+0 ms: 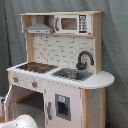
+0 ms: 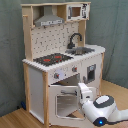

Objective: Play with the kitchen

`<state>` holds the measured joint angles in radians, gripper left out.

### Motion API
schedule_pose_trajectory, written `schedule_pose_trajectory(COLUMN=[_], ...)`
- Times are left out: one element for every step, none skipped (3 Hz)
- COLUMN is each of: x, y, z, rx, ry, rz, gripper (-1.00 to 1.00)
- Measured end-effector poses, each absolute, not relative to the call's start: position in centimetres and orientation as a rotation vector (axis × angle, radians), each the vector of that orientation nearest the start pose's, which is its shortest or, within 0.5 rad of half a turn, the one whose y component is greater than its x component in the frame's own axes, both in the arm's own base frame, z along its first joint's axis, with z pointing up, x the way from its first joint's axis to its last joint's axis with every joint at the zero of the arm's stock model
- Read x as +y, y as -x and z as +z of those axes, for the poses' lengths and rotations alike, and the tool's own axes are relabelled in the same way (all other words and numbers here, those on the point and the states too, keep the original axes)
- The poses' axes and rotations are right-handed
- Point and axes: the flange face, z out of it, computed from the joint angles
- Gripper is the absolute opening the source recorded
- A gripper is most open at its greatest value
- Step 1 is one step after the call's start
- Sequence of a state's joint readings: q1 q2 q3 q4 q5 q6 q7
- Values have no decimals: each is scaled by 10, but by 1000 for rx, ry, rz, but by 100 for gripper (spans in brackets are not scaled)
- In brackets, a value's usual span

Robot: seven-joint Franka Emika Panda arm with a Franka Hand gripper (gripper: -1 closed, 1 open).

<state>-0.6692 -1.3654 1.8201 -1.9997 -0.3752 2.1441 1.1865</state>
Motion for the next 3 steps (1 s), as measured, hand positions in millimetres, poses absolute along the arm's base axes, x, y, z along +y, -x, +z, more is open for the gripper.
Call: schedule_pose_trajectory(x=[540, 539, 537], y=[-215, -214, -205], z=[239, 239, 237], rx=[283, 275, 253], ry=[-1684, -1680, -1669], rz=[1477, 1473, 1462], gripper=[-100, 100, 100])
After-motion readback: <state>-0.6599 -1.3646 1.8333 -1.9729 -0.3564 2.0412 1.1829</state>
